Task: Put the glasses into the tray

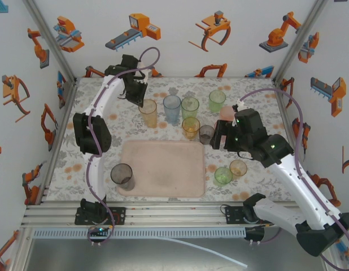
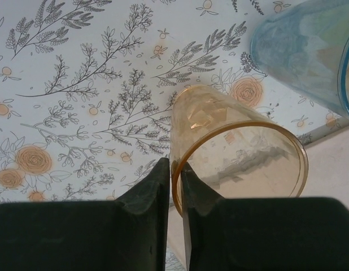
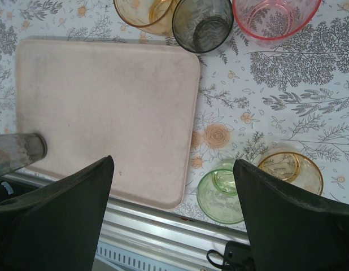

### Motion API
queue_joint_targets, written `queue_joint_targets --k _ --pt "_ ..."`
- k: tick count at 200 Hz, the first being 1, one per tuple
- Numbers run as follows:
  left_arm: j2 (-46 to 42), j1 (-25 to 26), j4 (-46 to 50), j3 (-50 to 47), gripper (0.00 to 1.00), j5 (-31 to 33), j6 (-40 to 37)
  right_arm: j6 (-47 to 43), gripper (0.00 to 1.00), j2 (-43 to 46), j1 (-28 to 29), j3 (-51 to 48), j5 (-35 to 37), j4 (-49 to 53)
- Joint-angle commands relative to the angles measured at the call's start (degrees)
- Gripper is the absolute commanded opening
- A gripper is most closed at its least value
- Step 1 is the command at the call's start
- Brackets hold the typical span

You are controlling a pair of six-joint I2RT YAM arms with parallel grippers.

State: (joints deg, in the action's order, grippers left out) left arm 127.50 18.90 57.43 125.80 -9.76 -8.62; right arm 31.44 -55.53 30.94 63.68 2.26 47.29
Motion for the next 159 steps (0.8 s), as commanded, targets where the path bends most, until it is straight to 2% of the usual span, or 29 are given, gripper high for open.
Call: queue_joint_targets --k 1,71,159 --pt "0.4 0.4 0.1 1.0 0.15 0.6 0.1 0.1 0.77 0.7 0.4 -1.1 0.7 0.4" --pt "-0.4 0.5 0.2 1.4 0.08 1.1 -0.2 0.2 0.77 0.6 0.4 -1.6 0.5 -0.3" --pt "-3.5 0.5 0.9 2.0 0.08 1.3 -1.4 0.0 0.77 0.0 0.3 -1.5 0.5 -0.9"
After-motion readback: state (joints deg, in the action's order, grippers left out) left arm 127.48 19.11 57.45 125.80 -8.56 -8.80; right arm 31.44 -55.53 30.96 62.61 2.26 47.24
